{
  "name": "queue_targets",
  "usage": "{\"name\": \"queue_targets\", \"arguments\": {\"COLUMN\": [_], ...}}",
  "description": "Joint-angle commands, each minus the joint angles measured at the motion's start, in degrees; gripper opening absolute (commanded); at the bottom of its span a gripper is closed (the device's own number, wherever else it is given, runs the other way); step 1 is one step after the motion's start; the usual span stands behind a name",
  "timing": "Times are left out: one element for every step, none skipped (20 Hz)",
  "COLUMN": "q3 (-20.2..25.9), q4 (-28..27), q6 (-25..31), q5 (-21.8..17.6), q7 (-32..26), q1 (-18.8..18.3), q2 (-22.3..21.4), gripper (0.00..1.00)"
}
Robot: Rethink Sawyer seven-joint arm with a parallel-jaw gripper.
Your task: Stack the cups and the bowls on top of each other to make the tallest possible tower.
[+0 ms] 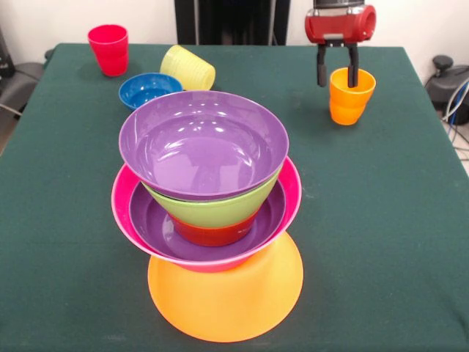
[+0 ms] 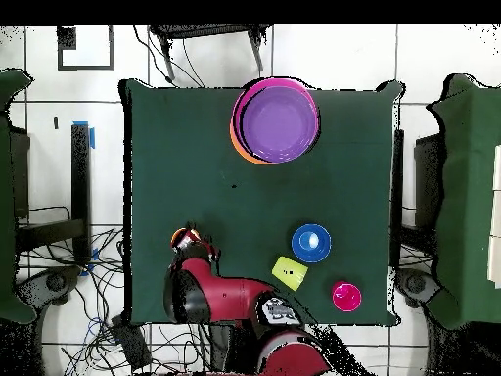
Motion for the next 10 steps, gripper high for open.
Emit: {"name": "queue_targets", "arguments": {"q3": [4.32,4.51,4.52,4.58,4.64,4.85,4.96,5.11,5.18,5.31], "q4": [-4.54,-4.19,-3.83,-3.4,-2.97,-2.65,-2.49,-2.44,-2.48,-2.45], "q6": [-1.93,-1.8,-1.82,-1.75,-1.67,-1.32,-1.26,-0.78,-0.67,-0.6], "q5": [1.41,1.07,0.87,0.7,0.52,0.17,-0.01,-0.43,-0.61,-0.71], "q7": [10.62,10.57,10.49,10.4,10.32,10.08,9.96,9.57,9.31,9.18], "q1": [0.43,0.29,0.26,0.17,0.09,-0.26,-0.43,-1.08,-1.31,-1.39], "q2": [6.94,7.06,7.08,6.96,6.84,6.64,6.63,6.42,6.49,6.51], "gripper": [1.0,1.0,1.0,1.0,1.0,1.0,1.0,1.0,1.0,1.0]}}
